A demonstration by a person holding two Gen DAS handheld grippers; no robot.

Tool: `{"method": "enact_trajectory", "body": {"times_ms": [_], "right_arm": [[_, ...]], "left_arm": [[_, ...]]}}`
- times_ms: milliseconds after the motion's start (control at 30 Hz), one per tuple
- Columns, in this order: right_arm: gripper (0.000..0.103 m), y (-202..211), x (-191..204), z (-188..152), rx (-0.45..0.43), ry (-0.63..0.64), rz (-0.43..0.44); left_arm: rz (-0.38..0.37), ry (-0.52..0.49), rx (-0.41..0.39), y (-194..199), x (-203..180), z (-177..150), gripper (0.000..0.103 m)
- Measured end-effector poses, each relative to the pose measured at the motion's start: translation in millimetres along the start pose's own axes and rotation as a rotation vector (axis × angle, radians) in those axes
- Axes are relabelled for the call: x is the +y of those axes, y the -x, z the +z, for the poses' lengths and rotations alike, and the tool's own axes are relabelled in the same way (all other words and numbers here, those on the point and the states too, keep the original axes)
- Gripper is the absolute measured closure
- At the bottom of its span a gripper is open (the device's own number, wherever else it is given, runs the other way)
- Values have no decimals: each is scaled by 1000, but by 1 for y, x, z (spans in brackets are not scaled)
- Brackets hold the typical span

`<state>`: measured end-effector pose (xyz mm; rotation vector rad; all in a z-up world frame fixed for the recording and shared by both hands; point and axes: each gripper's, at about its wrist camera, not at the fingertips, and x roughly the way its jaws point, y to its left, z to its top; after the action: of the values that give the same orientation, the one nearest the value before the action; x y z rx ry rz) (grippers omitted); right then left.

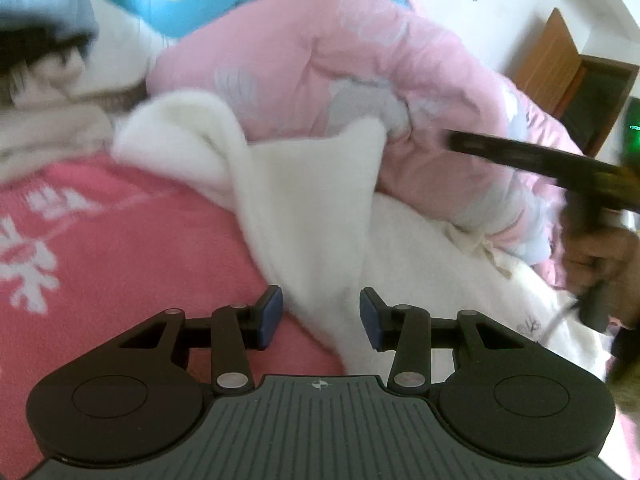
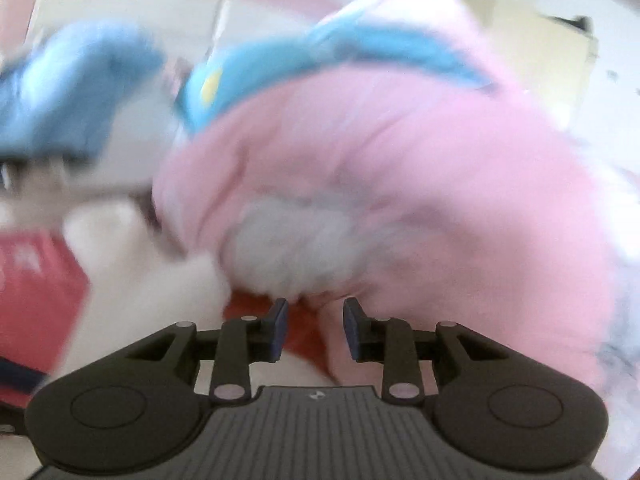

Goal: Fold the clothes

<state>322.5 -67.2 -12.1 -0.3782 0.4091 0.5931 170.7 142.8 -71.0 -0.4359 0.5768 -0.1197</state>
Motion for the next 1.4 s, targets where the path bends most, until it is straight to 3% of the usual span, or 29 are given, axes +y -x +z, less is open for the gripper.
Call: {"method": "enact_trajectory", "body": {"times_ms": [133, 300, 433, 567, 733, 1100, 1200, 1367, 1400], "right_arm": [[76, 63, -49, -8, -1, -271, -85], [81, 73, -81, -45, 142, -438, -136], [82, 38, -89, -58, 182, -500, -158], [82, -24, -109, -64, 245, -566, -163], [82, -69, -140, -36, 158, -560, -204], [85, -169, -207, 10, 154, -650, -278], [84, -156, -201, 11, 206, -651, -238], [82, -106, -197, 7, 355, -614, -56], [77, -94, -196, 6, 383, -610, -26]], "left_arm": [[-29, -59, -83, 21, -15, 4, 61], [-98, -118, -21, 7, -48, 7, 61], [-109, -148, 60, -29, -63, 5, 61], [-120, -177, 139, -64, -77, 3, 61], [-146, -157, 137, -66, -68, -2, 61], [-160, -141, 130, -65, -66, -10, 61], [-174, -122, 126, -66, -64, -10, 61], [-196, -85, 120, -70, -59, -6, 61], [-201, -75, 120, -72, -58, -4, 61]]}}
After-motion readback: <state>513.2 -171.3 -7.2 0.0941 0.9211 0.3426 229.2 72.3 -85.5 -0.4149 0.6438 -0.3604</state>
